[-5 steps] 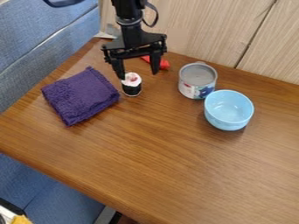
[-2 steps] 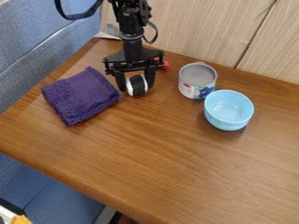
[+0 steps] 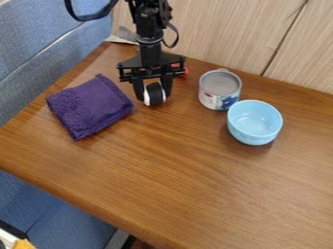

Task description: Moved something in the blue bowl

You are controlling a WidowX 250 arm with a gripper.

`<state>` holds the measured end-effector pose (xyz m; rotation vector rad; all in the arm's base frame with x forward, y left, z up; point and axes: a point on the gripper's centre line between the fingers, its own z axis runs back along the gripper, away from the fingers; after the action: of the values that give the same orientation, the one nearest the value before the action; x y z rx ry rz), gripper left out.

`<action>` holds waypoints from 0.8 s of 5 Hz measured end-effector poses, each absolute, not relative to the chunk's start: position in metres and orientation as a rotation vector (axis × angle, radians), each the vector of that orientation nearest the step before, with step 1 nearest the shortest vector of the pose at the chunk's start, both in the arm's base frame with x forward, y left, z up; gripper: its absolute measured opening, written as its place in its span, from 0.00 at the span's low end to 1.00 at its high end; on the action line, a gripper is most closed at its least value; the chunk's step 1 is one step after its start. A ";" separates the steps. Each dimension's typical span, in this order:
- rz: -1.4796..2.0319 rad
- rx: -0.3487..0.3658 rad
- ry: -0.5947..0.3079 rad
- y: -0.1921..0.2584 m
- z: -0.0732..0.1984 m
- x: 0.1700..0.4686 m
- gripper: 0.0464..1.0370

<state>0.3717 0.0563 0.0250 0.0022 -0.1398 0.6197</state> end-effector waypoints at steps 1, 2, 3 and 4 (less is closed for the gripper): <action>0.613 -0.016 -0.129 0.052 0.025 0.371 0.56; 0.590 -0.042 -0.149 0.032 0.043 0.373 0.56; 0.515 -0.085 -0.214 -0.004 0.072 0.383 0.56; 0.403 -0.138 -0.221 -0.046 0.078 0.386 0.56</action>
<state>0.3863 -0.0457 0.0782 -0.1381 -0.2211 0.4034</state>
